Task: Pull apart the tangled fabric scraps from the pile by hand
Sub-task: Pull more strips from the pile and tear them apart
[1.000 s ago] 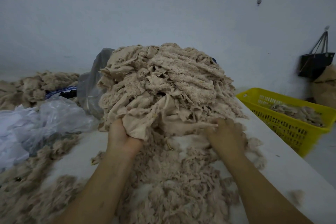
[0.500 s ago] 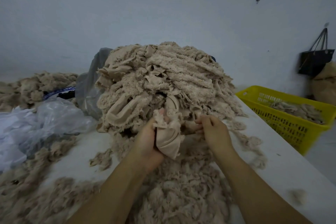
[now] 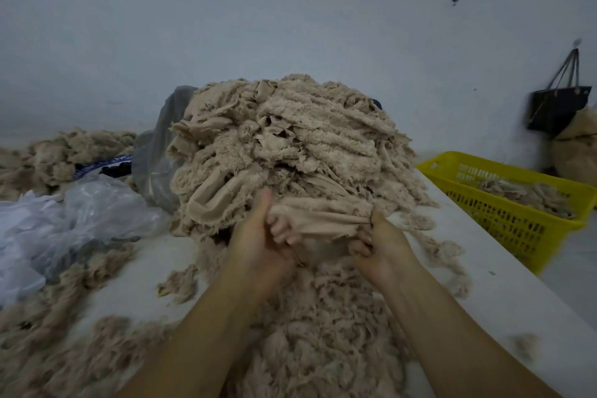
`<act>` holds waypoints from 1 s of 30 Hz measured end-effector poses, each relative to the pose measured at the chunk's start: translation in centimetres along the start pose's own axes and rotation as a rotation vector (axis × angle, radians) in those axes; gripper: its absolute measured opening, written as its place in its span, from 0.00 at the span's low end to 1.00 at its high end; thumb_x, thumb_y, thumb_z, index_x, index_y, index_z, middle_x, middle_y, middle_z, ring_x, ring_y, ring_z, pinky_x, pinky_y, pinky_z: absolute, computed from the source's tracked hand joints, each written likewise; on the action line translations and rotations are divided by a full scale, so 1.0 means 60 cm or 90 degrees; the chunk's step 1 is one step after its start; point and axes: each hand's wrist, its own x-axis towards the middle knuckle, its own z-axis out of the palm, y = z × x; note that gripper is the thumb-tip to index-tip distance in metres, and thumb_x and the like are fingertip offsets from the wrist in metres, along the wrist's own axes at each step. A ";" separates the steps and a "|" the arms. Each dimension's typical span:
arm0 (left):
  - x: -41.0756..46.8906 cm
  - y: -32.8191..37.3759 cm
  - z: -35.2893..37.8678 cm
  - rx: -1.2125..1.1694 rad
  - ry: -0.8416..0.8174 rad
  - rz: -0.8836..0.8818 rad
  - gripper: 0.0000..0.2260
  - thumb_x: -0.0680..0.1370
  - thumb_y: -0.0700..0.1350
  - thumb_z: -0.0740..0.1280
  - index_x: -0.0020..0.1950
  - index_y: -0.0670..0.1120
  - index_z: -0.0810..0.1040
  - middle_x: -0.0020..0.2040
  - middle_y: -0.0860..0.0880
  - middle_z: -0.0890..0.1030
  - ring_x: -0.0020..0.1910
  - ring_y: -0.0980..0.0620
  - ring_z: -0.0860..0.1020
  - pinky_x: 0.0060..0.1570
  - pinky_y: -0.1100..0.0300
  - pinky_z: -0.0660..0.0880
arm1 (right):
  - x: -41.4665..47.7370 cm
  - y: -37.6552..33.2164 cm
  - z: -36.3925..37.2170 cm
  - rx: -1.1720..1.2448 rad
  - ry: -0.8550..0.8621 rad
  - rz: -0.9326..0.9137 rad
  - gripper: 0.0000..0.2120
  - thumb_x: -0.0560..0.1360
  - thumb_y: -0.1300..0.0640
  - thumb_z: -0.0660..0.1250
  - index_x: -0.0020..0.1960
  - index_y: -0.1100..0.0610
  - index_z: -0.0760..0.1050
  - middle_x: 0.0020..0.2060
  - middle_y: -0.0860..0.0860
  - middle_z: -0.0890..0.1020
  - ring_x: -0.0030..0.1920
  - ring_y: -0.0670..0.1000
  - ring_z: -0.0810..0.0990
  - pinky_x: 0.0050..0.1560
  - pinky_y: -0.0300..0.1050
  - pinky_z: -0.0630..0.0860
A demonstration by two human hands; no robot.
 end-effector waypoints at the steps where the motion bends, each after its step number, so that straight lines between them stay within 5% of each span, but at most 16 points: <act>1: 0.008 0.004 -0.008 -0.032 0.066 0.026 0.22 0.81 0.55 0.60 0.31 0.45 0.72 0.26 0.50 0.68 0.24 0.55 0.66 0.25 0.63 0.68 | 0.001 0.002 0.001 0.018 -0.002 -0.012 0.16 0.86 0.54 0.52 0.72 0.49 0.67 0.26 0.47 0.61 0.20 0.44 0.57 0.17 0.36 0.53; 4: 0.029 0.018 -0.042 -0.093 0.229 0.089 0.21 0.85 0.54 0.54 0.33 0.49 0.65 0.26 0.53 0.63 0.22 0.57 0.60 0.21 0.66 0.61 | 0.002 0.000 -0.003 0.009 -0.017 -0.070 0.09 0.85 0.56 0.53 0.57 0.51 0.72 0.22 0.46 0.64 0.19 0.43 0.58 0.17 0.36 0.55; 7: 0.043 0.042 -0.083 -0.097 0.349 0.141 0.17 0.84 0.43 0.54 0.34 0.49 0.64 0.28 0.52 0.65 0.21 0.57 0.61 0.19 0.66 0.59 | 0.006 -0.023 -0.012 0.025 0.023 -0.094 0.15 0.85 0.55 0.54 0.41 0.53 0.72 0.23 0.46 0.69 0.19 0.43 0.62 0.19 0.36 0.59; 10: 0.045 0.026 -0.077 0.256 0.310 0.094 0.12 0.81 0.41 0.60 0.37 0.45 0.70 0.32 0.50 0.72 0.27 0.53 0.71 0.30 0.61 0.67 | -0.002 -0.019 -0.009 -0.138 -0.077 -0.158 0.17 0.84 0.50 0.58 0.41 0.53 0.77 0.26 0.48 0.77 0.26 0.46 0.74 0.31 0.40 0.73; 13: 0.031 -0.018 -0.054 0.636 0.138 0.067 0.17 0.80 0.63 0.62 0.53 0.51 0.79 0.52 0.54 0.81 0.51 0.55 0.78 0.50 0.56 0.73 | -0.022 0.025 0.004 -0.479 -0.217 -0.224 0.14 0.80 0.45 0.63 0.44 0.52 0.80 0.35 0.54 0.83 0.34 0.51 0.81 0.33 0.43 0.78; 15: 0.023 -0.023 -0.039 0.607 0.097 0.033 0.28 0.75 0.72 0.58 0.60 0.53 0.81 0.58 0.53 0.82 0.57 0.54 0.79 0.59 0.54 0.75 | -0.030 0.043 0.006 -0.603 -0.302 -0.257 0.15 0.79 0.41 0.63 0.41 0.49 0.79 0.36 0.52 0.84 0.35 0.48 0.81 0.34 0.40 0.77; 18: 0.018 -0.016 -0.030 0.410 0.043 -0.097 0.25 0.74 0.65 0.67 0.51 0.44 0.85 0.44 0.44 0.86 0.41 0.49 0.85 0.36 0.59 0.80 | -0.041 0.056 0.011 -0.701 -0.423 -0.291 0.19 0.79 0.41 0.62 0.42 0.56 0.77 0.38 0.57 0.82 0.37 0.49 0.79 0.42 0.43 0.74; 19: 0.015 -0.012 -0.029 0.337 0.036 -0.128 0.22 0.73 0.59 0.69 0.53 0.41 0.84 0.46 0.41 0.86 0.42 0.47 0.85 0.35 0.58 0.80 | -0.044 0.058 0.013 -0.719 -0.448 -0.302 0.22 0.79 0.41 0.62 0.46 0.60 0.77 0.41 0.61 0.81 0.39 0.53 0.78 0.44 0.45 0.72; 21: 0.017 -0.004 -0.036 0.212 0.050 -0.168 0.21 0.73 0.52 0.71 0.59 0.39 0.82 0.55 0.38 0.84 0.53 0.42 0.84 0.49 0.52 0.82 | -0.050 0.059 0.015 -0.750 -0.497 -0.292 0.27 0.79 0.39 0.62 0.51 0.66 0.74 0.42 0.64 0.78 0.40 0.54 0.75 0.44 0.45 0.69; 23: 0.021 0.002 -0.039 0.131 0.054 -0.179 0.18 0.77 0.49 0.70 0.60 0.38 0.82 0.57 0.38 0.83 0.56 0.40 0.83 0.56 0.48 0.79 | -0.048 0.059 0.014 -0.789 -0.513 -0.253 0.25 0.78 0.37 0.62 0.46 0.61 0.77 0.37 0.53 0.77 0.39 0.48 0.74 0.42 0.42 0.68; 25: 0.024 0.000 -0.037 0.136 0.055 -0.148 0.14 0.79 0.48 0.68 0.54 0.37 0.82 0.53 0.40 0.85 0.51 0.43 0.84 0.52 0.51 0.81 | -0.045 0.058 0.013 -0.791 -0.467 -0.213 0.21 0.75 0.32 0.61 0.38 0.48 0.79 0.35 0.42 0.78 0.39 0.42 0.76 0.44 0.38 0.71; 27: 0.025 -0.009 -0.033 0.214 0.064 -0.072 0.08 0.79 0.46 0.68 0.45 0.42 0.78 0.43 0.43 0.83 0.42 0.48 0.83 0.45 0.55 0.80 | -0.037 0.059 0.010 -0.696 -0.396 -0.166 0.23 0.72 0.25 0.58 0.48 0.40 0.82 0.49 0.39 0.83 0.52 0.41 0.80 0.58 0.41 0.73; 29: 0.017 -0.015 -0.027 0.349 0.009 -0.018 0.08 0.81 0.45 0.65 0.42 0.45 0.76 0.39 0.48 0.81 0.40 0.53 0.80 0.43 0.60 0.77 | -0.027 0.054 0.008 -0.553 -0.363 -0.093 0.31 0.70 0.23 0.58 0.59 0.44 0.82 0.58 0.45 0.84 0.60 0.45 0.80 0.66 0.47 0.73; 30: 0.012 -0.019 -0.024 0.430 -0.038 -0.001 0.09 0.82 0.44 0.64 0.42 0.46 0.76 0.37 0.51 0.81 0.38 0.56 0.78 0.41 0.64 0.75 | -0.022 0.050 0.005 -0.516 -0.350 -0.069 0.29 0.72 0.26 0.60 0.55 0.45 0.84 0.53 0.47 0.85 0.57 0.46 0.82 0.63 0.47 0.75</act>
